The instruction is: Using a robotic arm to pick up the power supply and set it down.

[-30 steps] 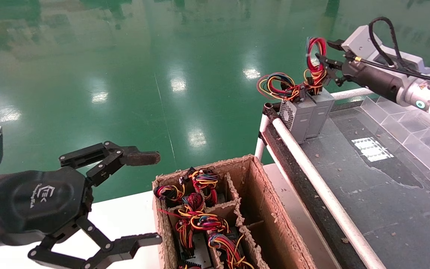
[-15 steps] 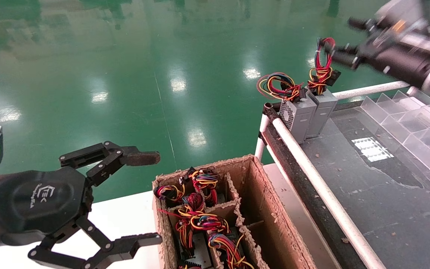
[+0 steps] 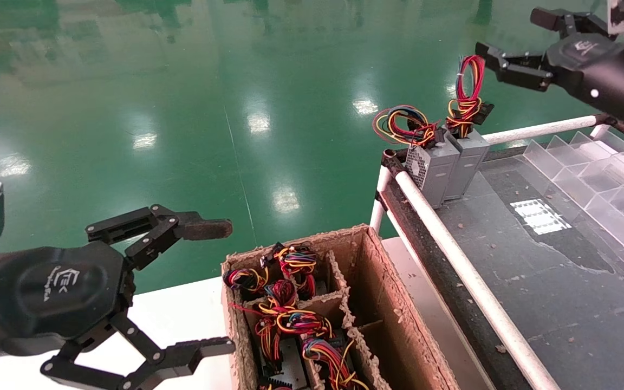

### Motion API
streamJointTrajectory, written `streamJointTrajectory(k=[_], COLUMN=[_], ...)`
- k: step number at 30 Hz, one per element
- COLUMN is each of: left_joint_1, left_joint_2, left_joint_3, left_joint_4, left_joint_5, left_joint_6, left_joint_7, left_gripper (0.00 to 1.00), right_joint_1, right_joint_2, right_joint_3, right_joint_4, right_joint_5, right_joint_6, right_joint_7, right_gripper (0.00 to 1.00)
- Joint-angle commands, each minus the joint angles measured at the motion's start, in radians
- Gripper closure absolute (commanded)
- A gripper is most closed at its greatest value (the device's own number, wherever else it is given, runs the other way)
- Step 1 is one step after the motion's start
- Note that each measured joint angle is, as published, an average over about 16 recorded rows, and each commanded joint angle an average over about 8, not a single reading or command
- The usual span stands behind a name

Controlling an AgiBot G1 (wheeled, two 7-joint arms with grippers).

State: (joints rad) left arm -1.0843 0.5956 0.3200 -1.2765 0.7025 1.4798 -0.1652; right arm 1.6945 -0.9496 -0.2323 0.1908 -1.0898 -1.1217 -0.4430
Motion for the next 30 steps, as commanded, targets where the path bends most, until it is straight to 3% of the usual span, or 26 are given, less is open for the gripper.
streamJointTrajectory(k=[1,30], left_joint_1=[0.0,0.0], left_joint_2=[0.0,0.0], left_joint_3=[0.0,0.001], left_joint_4=[0.0,0.0], left_joint_5=[0.0,-0.001], left_joint_6=[0.0,0.0], left_joint_7=[0.0,0.0], left_gripper=[0.0,0.0], right_joint_1=[-0.026,-0.382], right_joint_2=[0.014,0.208], right_joint_3=[-0.002,-0.029], right_joint_4=[0.046,0.673], right_joint_5=[0.015,0.221], right_joint_6=[-0.016,-0.23], right_joint_7=[0.027,0.388], right_gripper=[0.0,0.0])
